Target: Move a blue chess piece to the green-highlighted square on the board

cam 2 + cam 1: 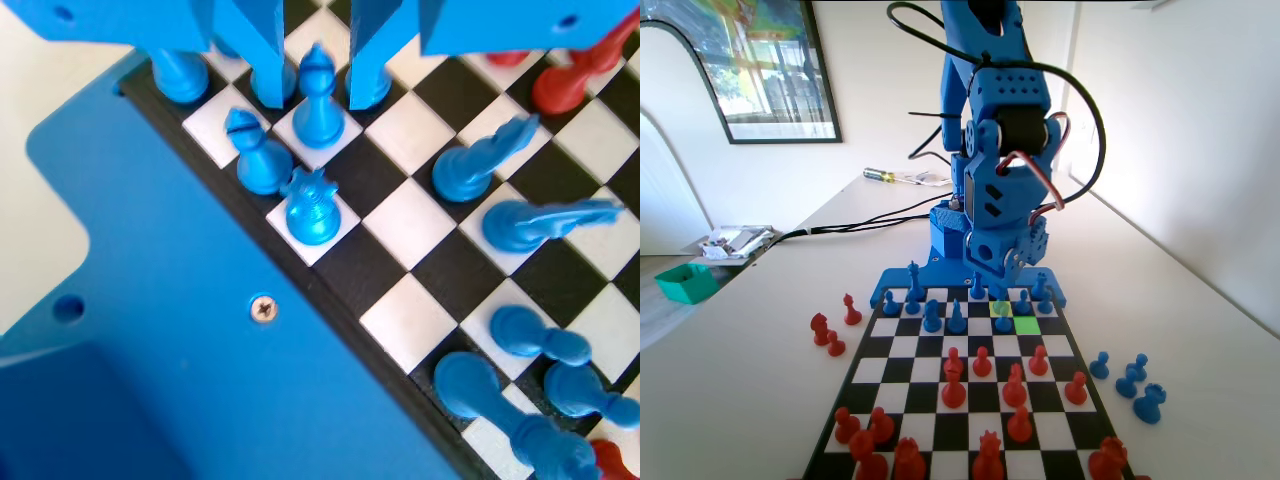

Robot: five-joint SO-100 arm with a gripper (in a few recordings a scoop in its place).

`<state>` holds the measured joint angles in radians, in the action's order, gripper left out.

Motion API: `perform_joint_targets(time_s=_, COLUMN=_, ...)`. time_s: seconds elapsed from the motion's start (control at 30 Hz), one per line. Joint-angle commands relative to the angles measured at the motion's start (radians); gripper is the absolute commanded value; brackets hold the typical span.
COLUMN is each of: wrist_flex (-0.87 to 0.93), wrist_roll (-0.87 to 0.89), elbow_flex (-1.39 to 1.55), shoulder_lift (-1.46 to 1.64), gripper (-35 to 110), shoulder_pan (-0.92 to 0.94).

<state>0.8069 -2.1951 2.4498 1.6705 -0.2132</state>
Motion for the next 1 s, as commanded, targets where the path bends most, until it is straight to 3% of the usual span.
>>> perform_joint_targets(time_s=0.0, wrist_flex=-0.009, wrist_roll=-0.009, elbow_flex=0.005, shoulder_lift=0.009, gripper=12, shoulder_pan=-0.005)
perform_joint_targets(time_s=0.63, wrist_flex=-0.115, wrist_roll=-0.044, elbow_flex=0.074, shoulder_lift=0.005, gripper=1, shoulder_pan=-0.003)
perform_joint_targets(time_s=0.97, wrist_flex=-0.055, wrist_roll=-0.078, elbow_flex=0.06, shoulder_lift=0.034, gripper=1, shoulder_pan=0.025)
